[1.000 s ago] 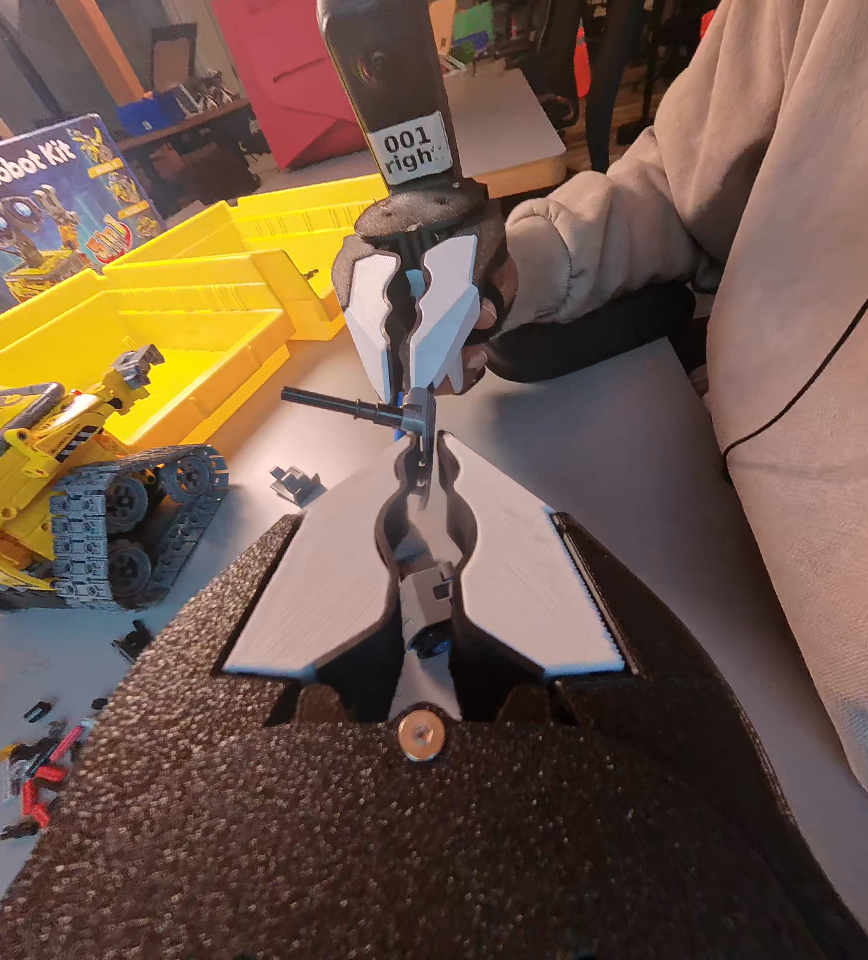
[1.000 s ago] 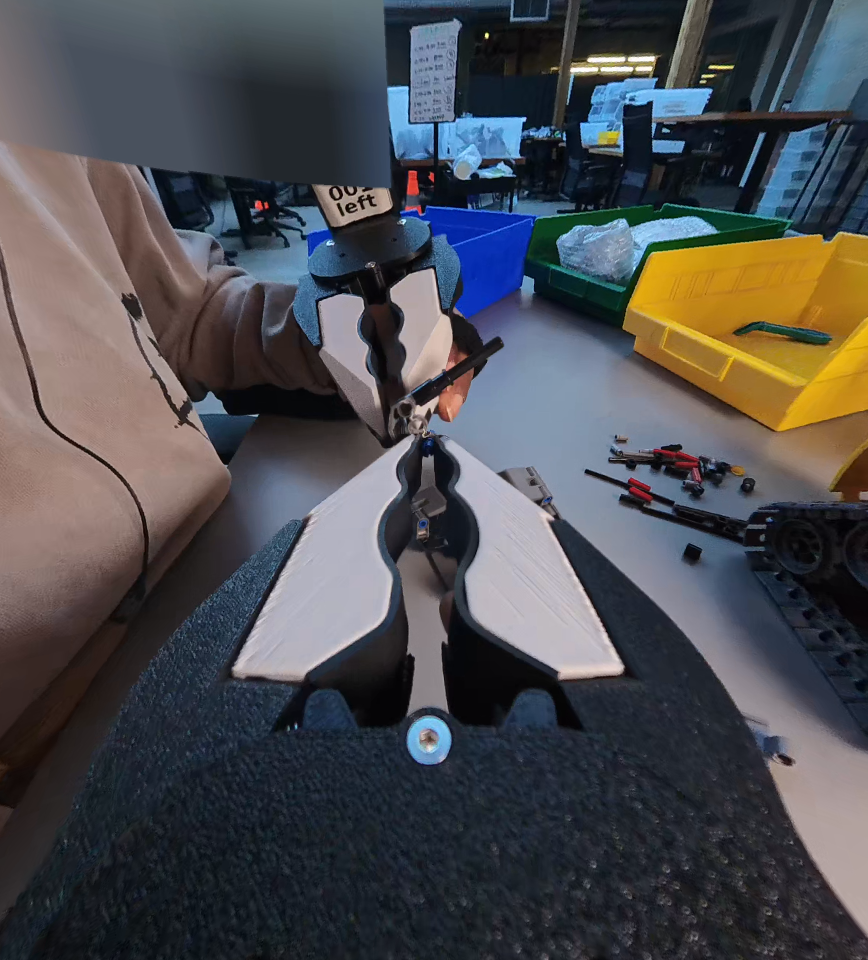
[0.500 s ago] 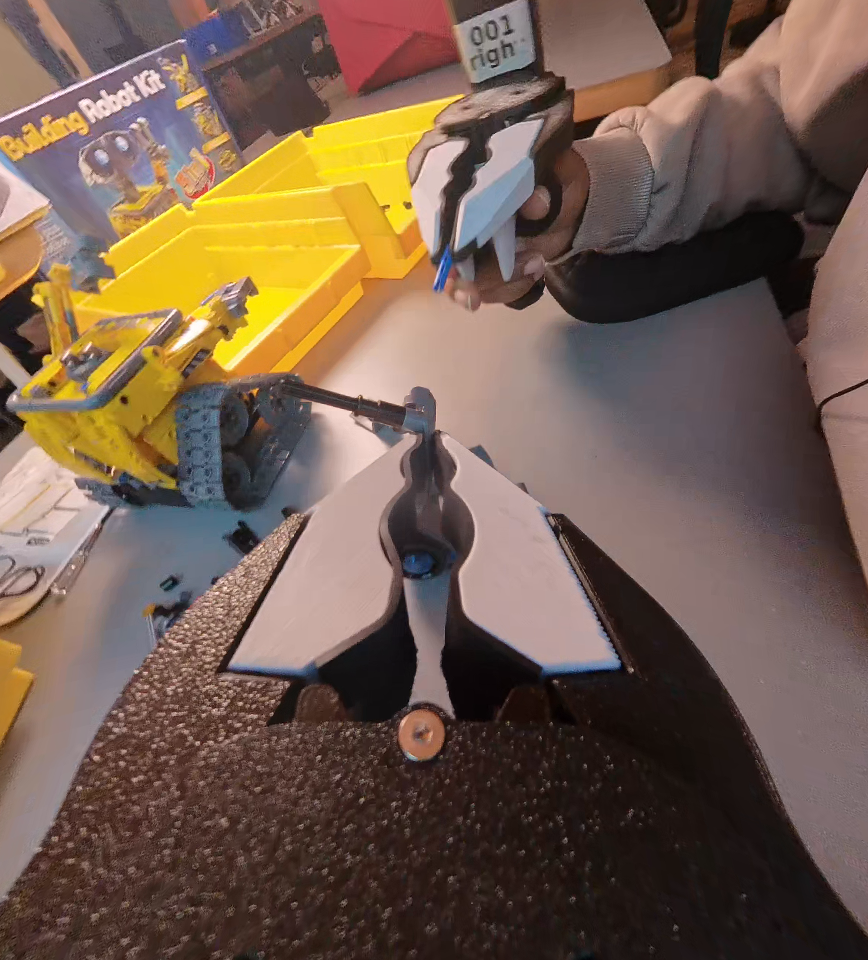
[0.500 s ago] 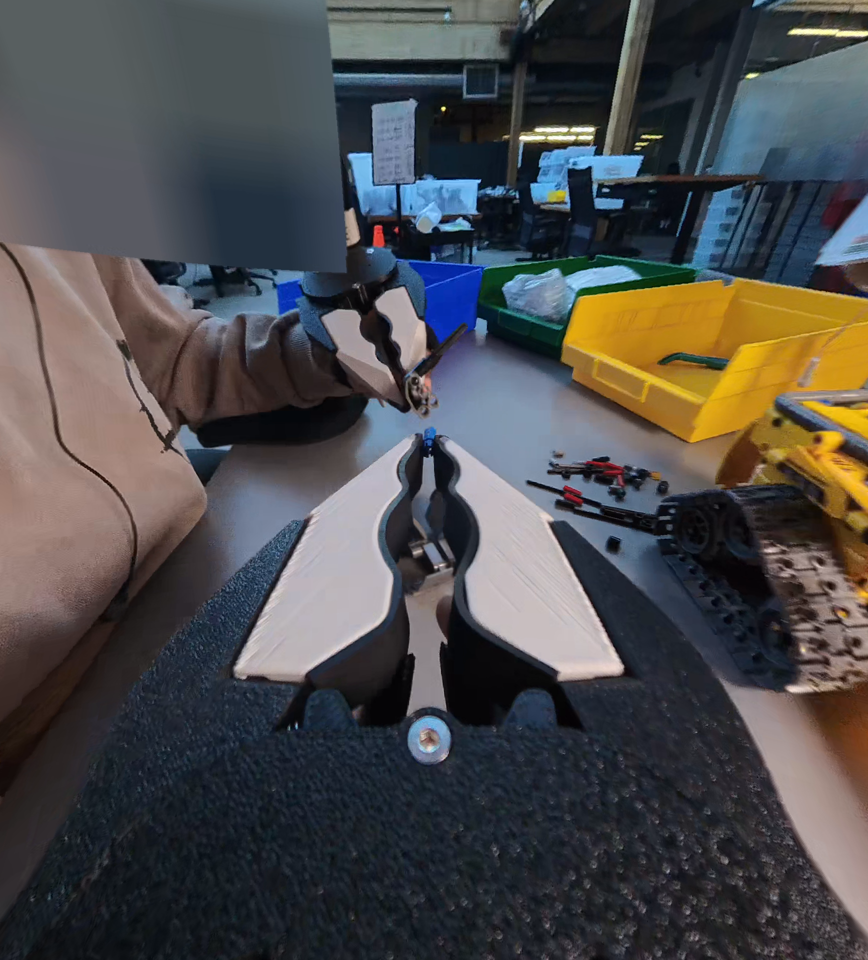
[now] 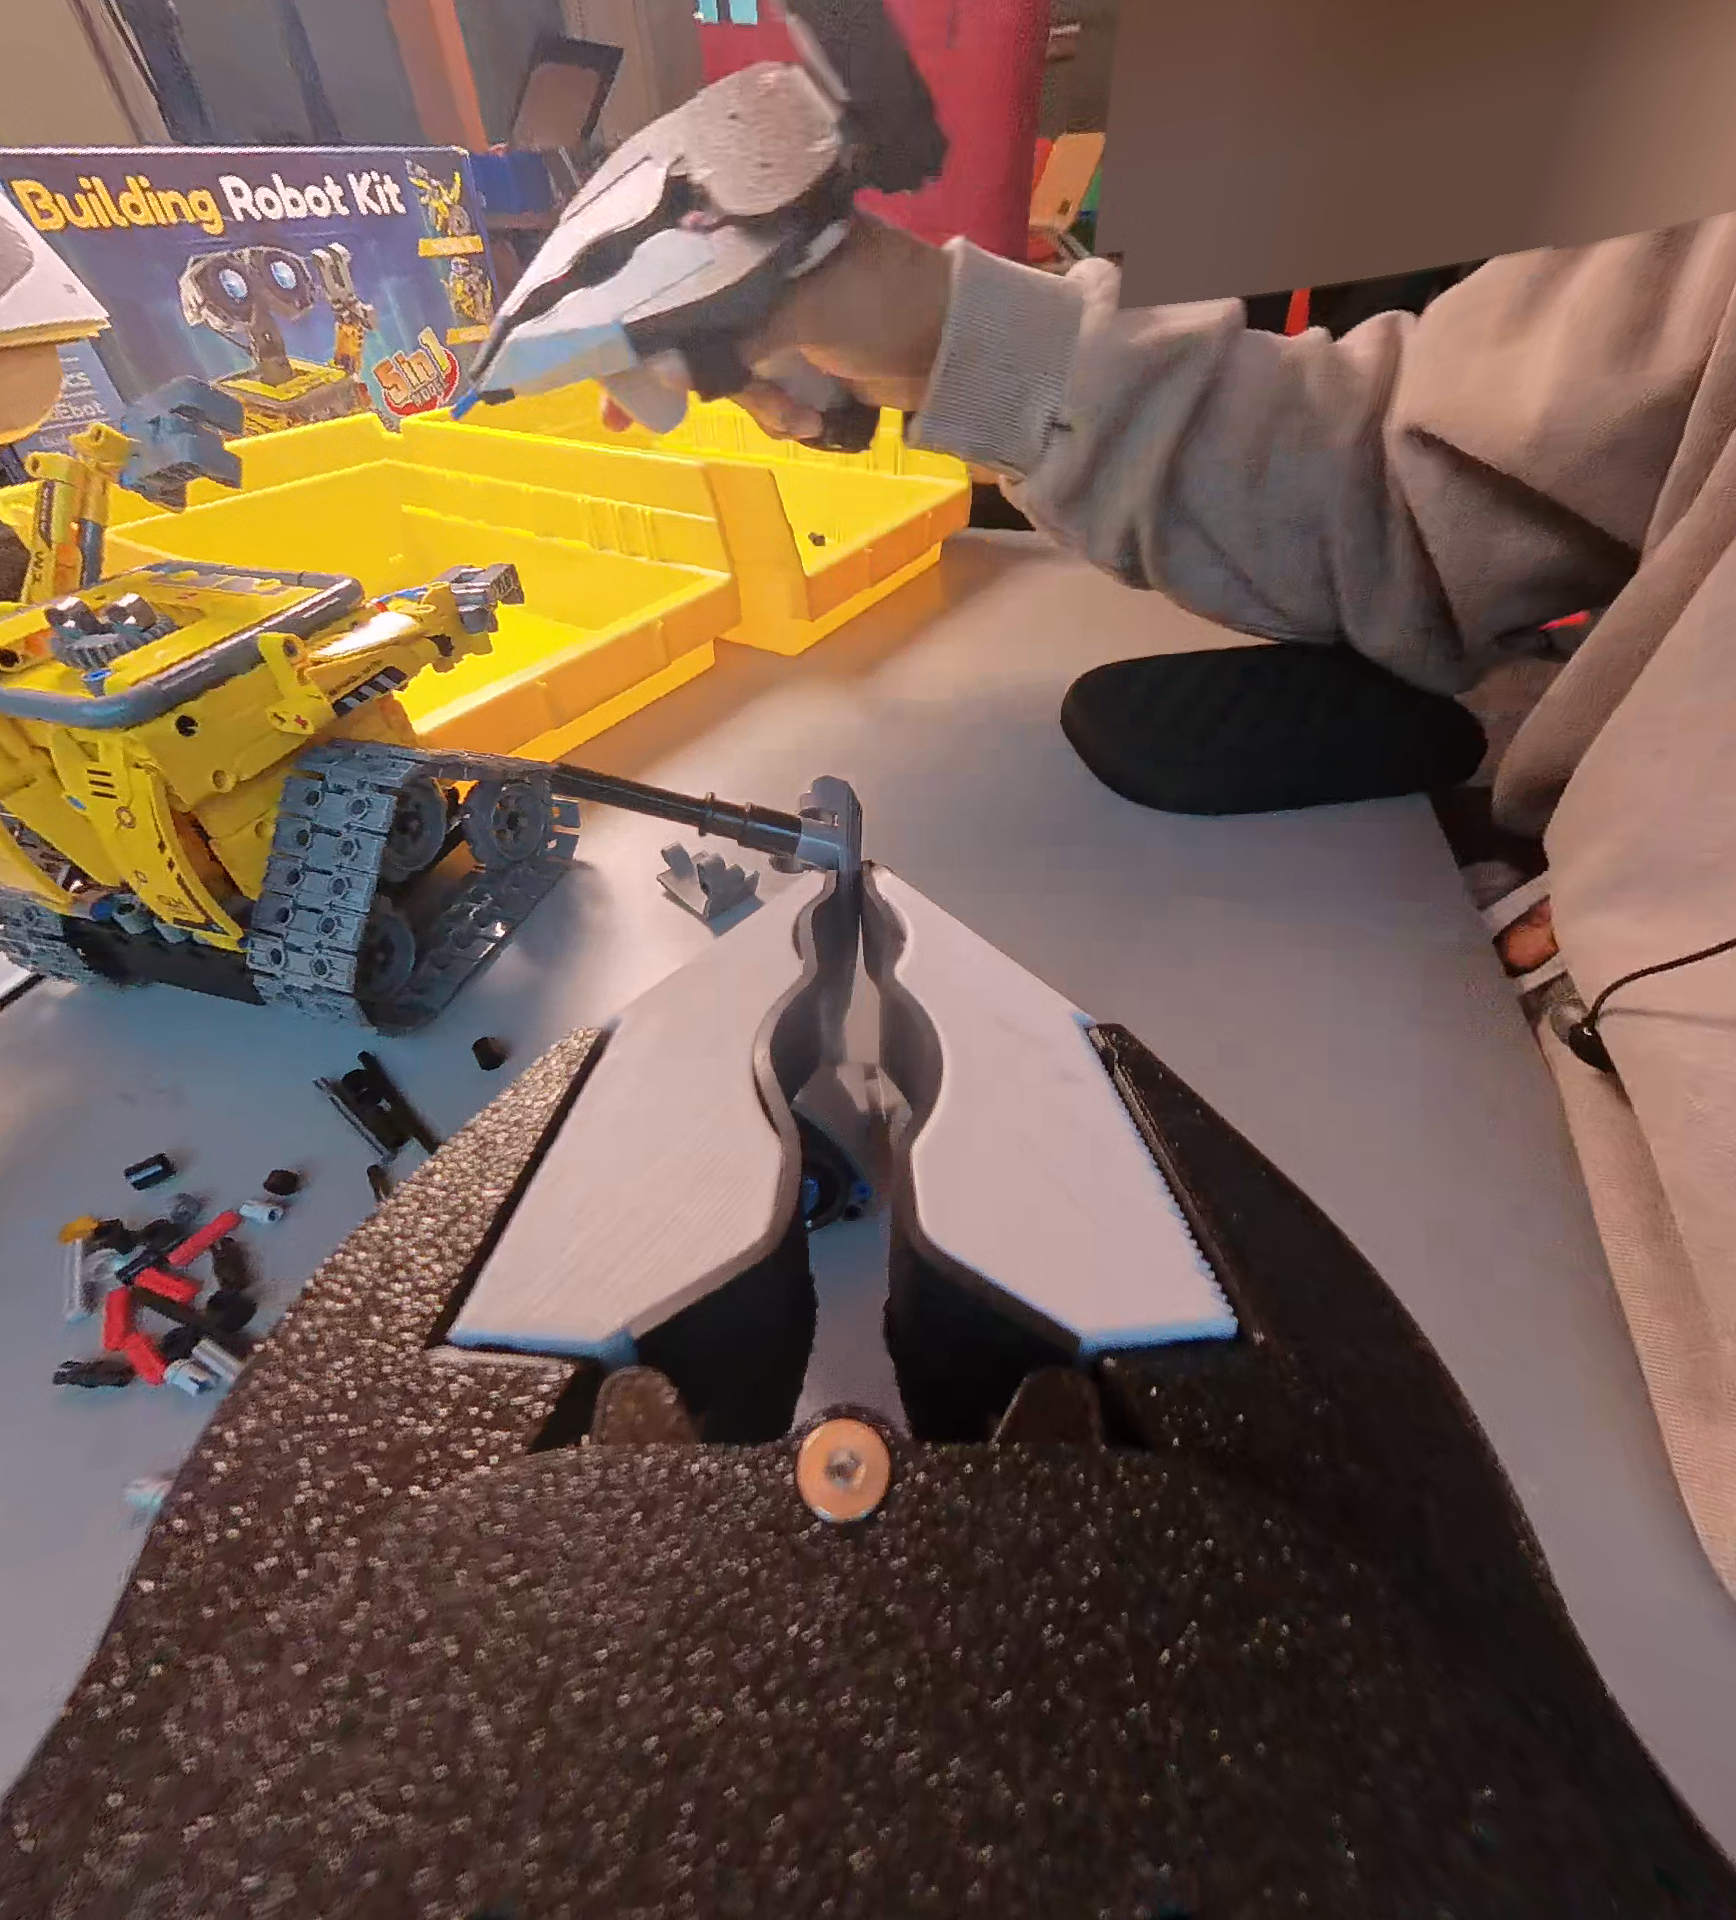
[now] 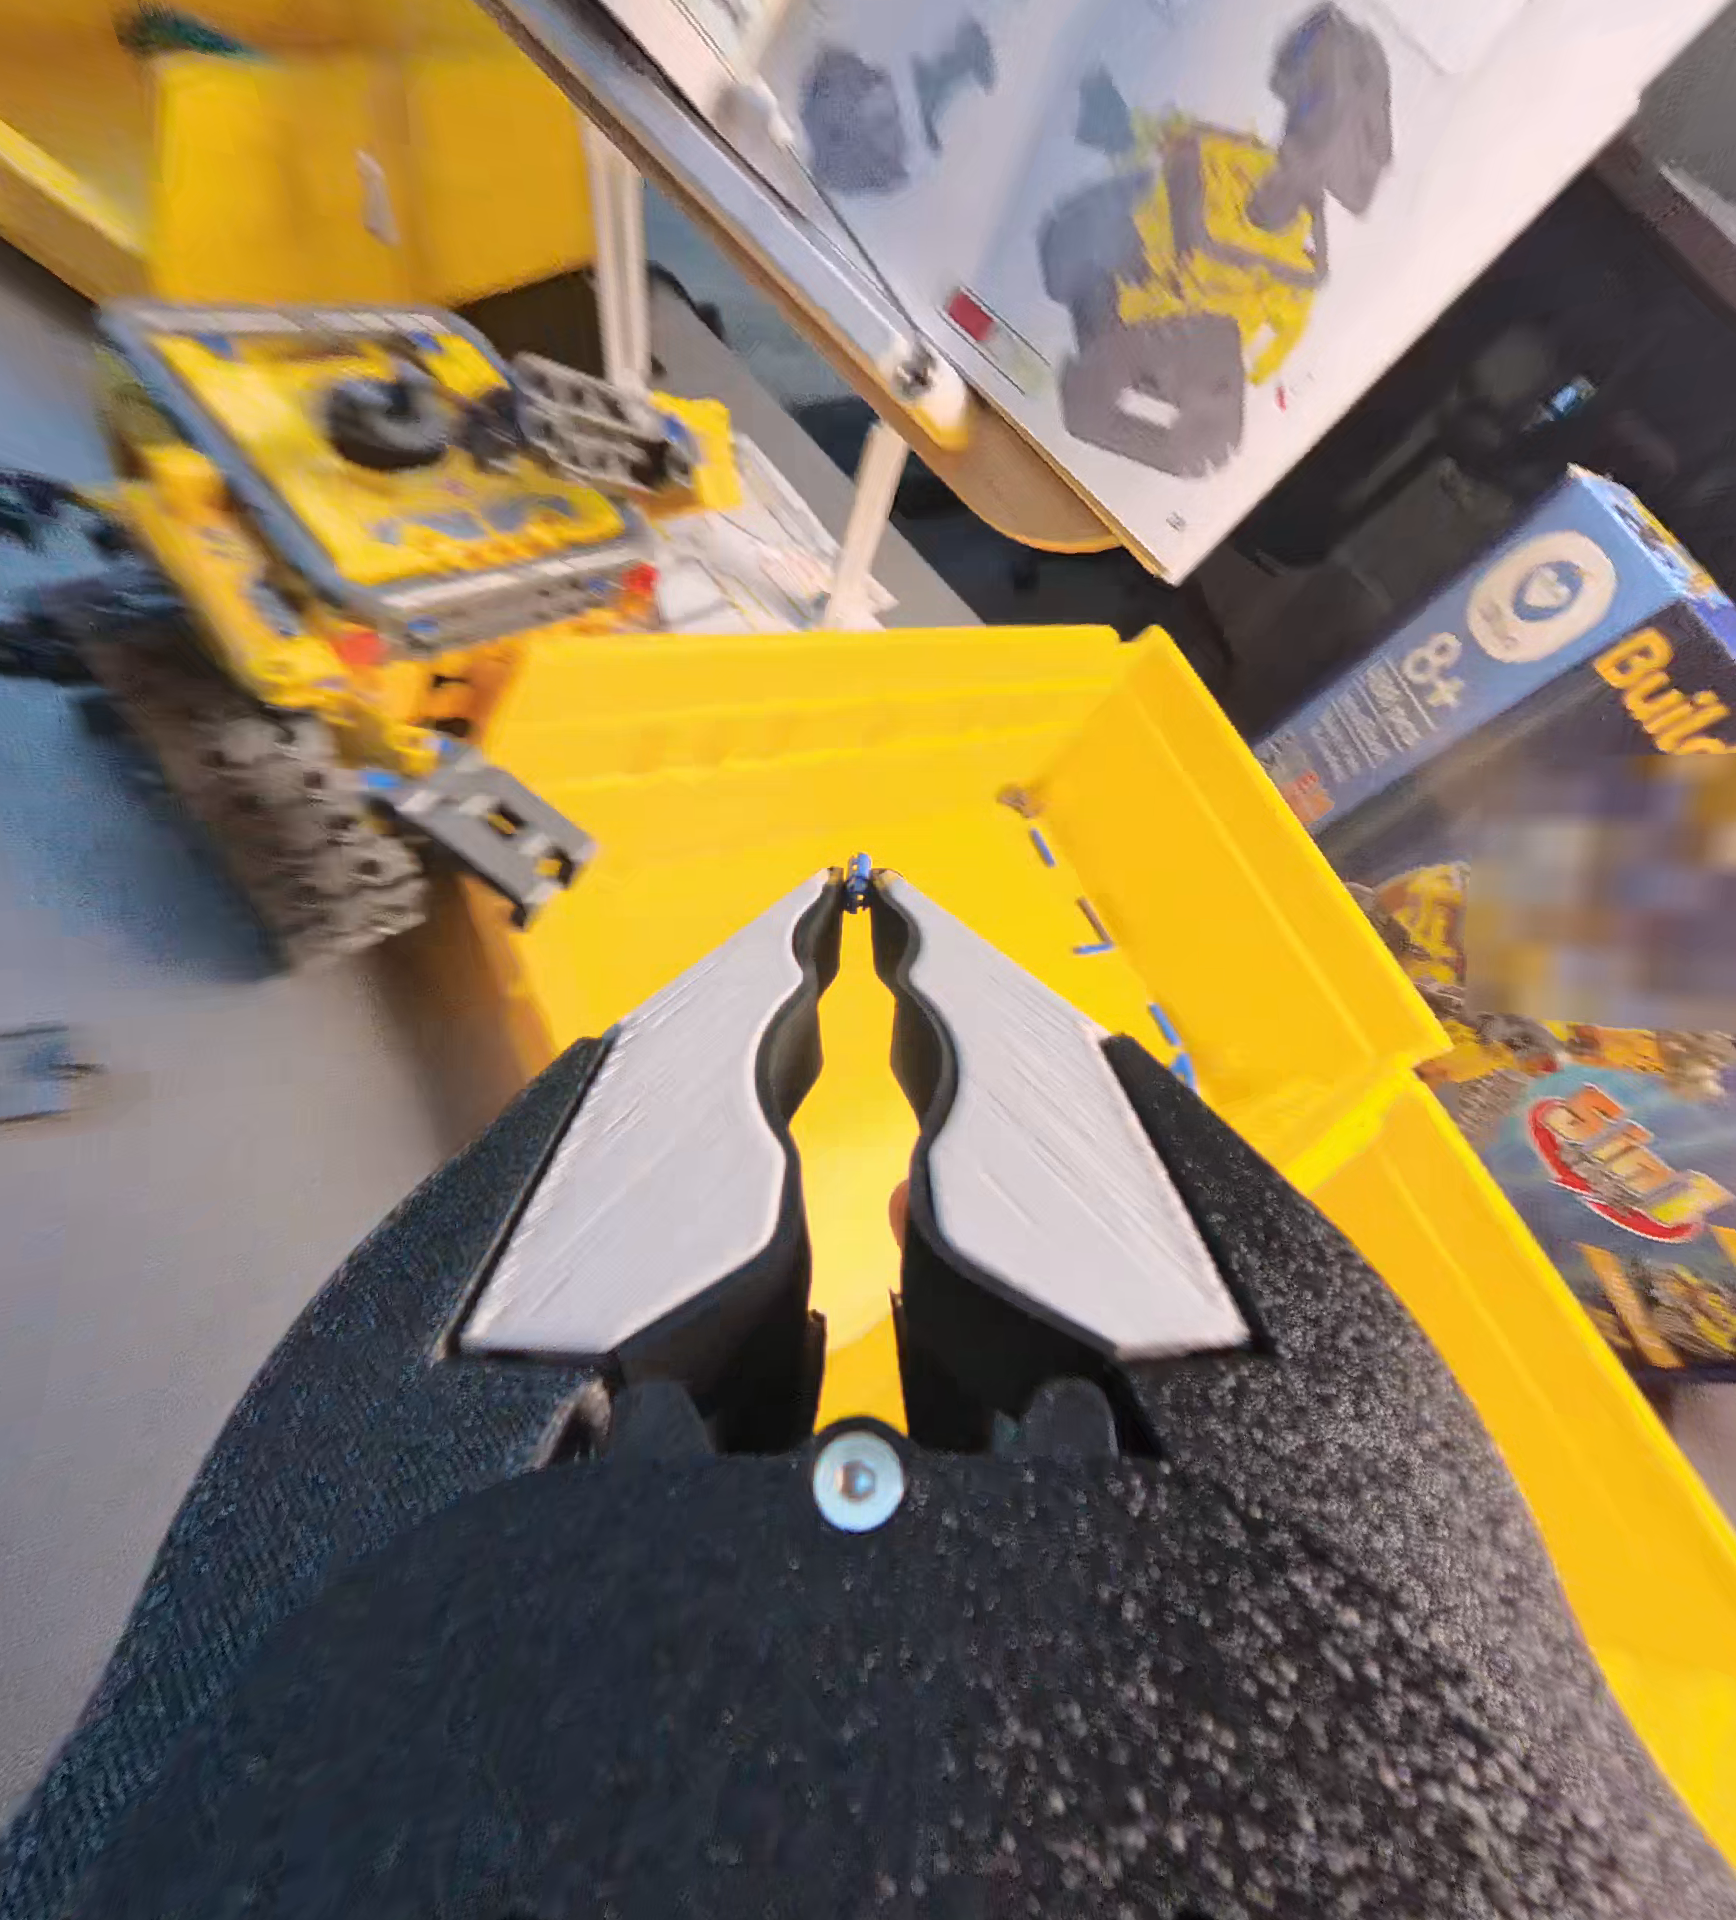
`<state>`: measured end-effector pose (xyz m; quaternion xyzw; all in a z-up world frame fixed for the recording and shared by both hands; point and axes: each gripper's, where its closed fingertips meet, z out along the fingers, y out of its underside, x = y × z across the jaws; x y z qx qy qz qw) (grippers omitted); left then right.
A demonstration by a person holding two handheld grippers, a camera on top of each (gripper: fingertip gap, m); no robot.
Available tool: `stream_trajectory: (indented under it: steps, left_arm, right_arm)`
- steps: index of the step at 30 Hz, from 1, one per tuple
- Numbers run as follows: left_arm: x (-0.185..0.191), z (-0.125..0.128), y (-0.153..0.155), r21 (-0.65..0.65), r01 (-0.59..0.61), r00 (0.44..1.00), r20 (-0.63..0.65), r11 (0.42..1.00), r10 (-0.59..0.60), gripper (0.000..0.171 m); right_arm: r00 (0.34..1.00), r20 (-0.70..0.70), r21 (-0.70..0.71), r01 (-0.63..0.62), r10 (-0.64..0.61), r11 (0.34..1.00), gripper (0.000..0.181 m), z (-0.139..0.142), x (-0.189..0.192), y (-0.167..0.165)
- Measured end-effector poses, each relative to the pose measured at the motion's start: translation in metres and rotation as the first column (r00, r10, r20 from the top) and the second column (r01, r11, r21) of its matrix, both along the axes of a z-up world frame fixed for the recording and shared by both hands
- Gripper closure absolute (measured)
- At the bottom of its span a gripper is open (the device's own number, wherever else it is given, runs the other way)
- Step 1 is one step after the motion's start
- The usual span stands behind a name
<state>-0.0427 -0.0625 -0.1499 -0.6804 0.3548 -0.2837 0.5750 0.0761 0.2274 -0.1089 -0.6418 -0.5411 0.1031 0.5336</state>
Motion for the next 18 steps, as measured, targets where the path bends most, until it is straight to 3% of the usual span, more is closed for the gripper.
stream_trajectory:
  steps: [5, 9, 14, 16, 18]
  left_arm:
    - [-0.001, -0.01, 0.003, -0.019, -0.012, 1.0, -0.025, 1.0, 0.012, 0.17]
    - [-0.002, -0.016, 0.005, -0.028, -0.023, 0.999, -0.038, 0.999, 0.022, 0.17]
    - [-0.001, -0.015, 0.004, -0.03, -0.01, 0.999, -0.031, 1.0, 0.009, 0.171]
    - [0.002, -0.015, 0.003, -0.031, 0.003, 1.0, -0.03, 1.0, -0.004, 0.17]
    - [0.006, -0.017, 0.002, -0.021, 0.011, 0.999, -0.05, 1.0, -0.012, 0.171]
  right_arm:
    - [0.955, 0.265, -0.101, 0.161, -0.13, 0.982, 0.176, -0.048, 0.013, 0.118]
    - [0.942, 0.268, -0.15, 0.247, -0.202, 0.957, 0.165, -0.057, 0.017, 0.165]
    - [0.974, 0.125, -0.119, 0.204, -0.189, 0.972, 0.161, -0.03, 0.013, 0.15]
    - [0.988, 0.065, -0.084, 0.147, -0.142, 0.986, 0.161, -0.013, 0.009, 0.124]
    - [0.999, -0.038, -0.094, 0.019, -0.023, 0.995, 0.161, 0.005, -0.005, 0.076]
